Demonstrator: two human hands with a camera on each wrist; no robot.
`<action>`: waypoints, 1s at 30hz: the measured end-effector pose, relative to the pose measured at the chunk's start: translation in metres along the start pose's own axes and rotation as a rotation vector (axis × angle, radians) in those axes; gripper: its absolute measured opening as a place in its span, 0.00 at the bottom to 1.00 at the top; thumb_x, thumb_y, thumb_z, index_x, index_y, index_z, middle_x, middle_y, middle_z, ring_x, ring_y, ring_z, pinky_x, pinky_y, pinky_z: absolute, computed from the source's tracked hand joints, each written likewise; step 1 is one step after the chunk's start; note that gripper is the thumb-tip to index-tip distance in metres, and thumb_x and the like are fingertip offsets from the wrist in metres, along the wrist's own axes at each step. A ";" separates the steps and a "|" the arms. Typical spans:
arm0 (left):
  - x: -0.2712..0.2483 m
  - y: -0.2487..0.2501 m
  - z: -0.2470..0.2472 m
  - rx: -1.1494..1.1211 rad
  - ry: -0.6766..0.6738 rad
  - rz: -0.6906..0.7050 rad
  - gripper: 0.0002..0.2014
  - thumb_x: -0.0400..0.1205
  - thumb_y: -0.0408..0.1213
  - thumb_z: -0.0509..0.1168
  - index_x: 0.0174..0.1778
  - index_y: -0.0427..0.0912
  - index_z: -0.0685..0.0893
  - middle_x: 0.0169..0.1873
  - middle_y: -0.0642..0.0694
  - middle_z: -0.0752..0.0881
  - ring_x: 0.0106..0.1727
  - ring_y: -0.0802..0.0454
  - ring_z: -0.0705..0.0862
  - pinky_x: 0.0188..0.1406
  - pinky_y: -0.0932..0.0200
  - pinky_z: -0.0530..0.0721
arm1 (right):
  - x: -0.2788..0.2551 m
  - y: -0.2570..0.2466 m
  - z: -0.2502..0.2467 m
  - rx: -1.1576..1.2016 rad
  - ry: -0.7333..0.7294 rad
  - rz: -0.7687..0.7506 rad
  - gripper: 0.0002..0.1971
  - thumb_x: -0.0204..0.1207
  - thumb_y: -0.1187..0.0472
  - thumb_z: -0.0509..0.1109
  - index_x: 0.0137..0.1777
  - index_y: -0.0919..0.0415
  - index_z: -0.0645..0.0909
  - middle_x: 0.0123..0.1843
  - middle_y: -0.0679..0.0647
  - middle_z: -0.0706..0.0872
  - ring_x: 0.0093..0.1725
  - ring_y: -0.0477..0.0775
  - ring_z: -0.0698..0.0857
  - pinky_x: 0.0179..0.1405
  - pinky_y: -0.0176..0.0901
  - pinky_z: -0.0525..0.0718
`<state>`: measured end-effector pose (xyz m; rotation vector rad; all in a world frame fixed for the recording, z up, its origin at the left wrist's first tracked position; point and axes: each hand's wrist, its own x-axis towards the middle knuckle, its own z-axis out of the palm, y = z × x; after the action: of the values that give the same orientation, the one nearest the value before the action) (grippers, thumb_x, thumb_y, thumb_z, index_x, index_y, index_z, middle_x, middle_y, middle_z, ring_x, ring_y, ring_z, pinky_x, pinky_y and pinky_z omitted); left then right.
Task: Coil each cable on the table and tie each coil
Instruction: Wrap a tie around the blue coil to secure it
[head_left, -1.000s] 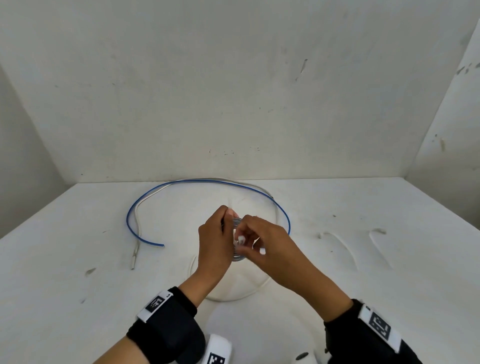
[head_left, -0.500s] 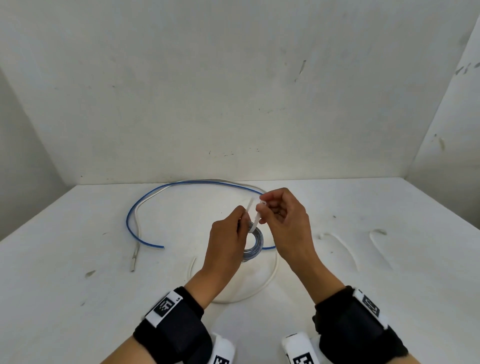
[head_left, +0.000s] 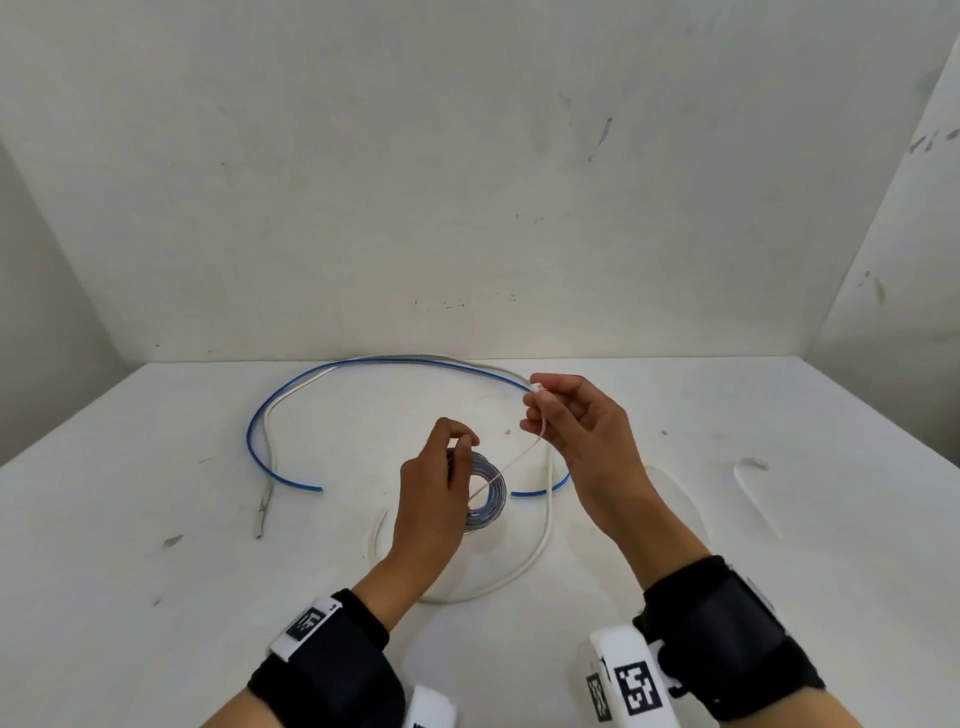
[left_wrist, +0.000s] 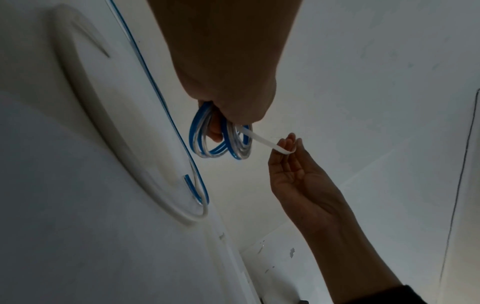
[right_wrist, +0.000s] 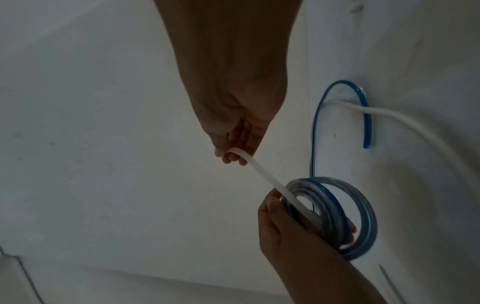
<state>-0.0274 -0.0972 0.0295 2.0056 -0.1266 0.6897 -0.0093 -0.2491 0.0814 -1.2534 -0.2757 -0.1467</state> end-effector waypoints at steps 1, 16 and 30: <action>0.001 -0.001 -0.001 -0.005 0.030 -0.025 0.06 0.87 0.38 0.55 0.46 0.47 0.76 0.25 0.50 0.78 0.22 0.54 0.71 0.26 0.46 0.78 | -0.002 0.001 0.002 0.008 0.001 -0.011 0.07 0.79 0.70 0.68 0.54 0.65 0.84 0.41 0.55 0.89 0.39 0.47 0.87 0.44 0.37 0.88; 0.030 0.010 -0.021 -0.141 0.271 -0.087 0.09 0.87 0.37 0.53 0.43 0.37 0.71 0.24 0.46 0.75 0.24 0.55 0.71 0.20 0.71 0.70 | -0.001 0.000 0.010 0.149 0.263 0.128 0.14 0.82 0.68 0.54 0.42 0.61 0.80 0.25 0.47 0.65 0.27 0.49 0.67 0.43 0.50 0.89; 0.028 0.021 -0.016 -0.078 0.220 0.013 0.09 0.88 0.39 0.53 0.43 0.41 0.72 0.25 0.47 0.78 0.25 0.51 0.76 0.23 0.55 0.76 | -0.002 0.016 0.021 -0.247 -0.339 0.176 0.12 0.81 0.63 0.68 0.44 0.74 0.82 0.39 0.65 0.85 0.41 0.55 0.90 0.42 0.47 0.92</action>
<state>-0.0182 -0.0892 0.0664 1.8427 -0.0353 0.8951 -0.0098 -0.2243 0.0722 -1.5408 -0.4469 0.1914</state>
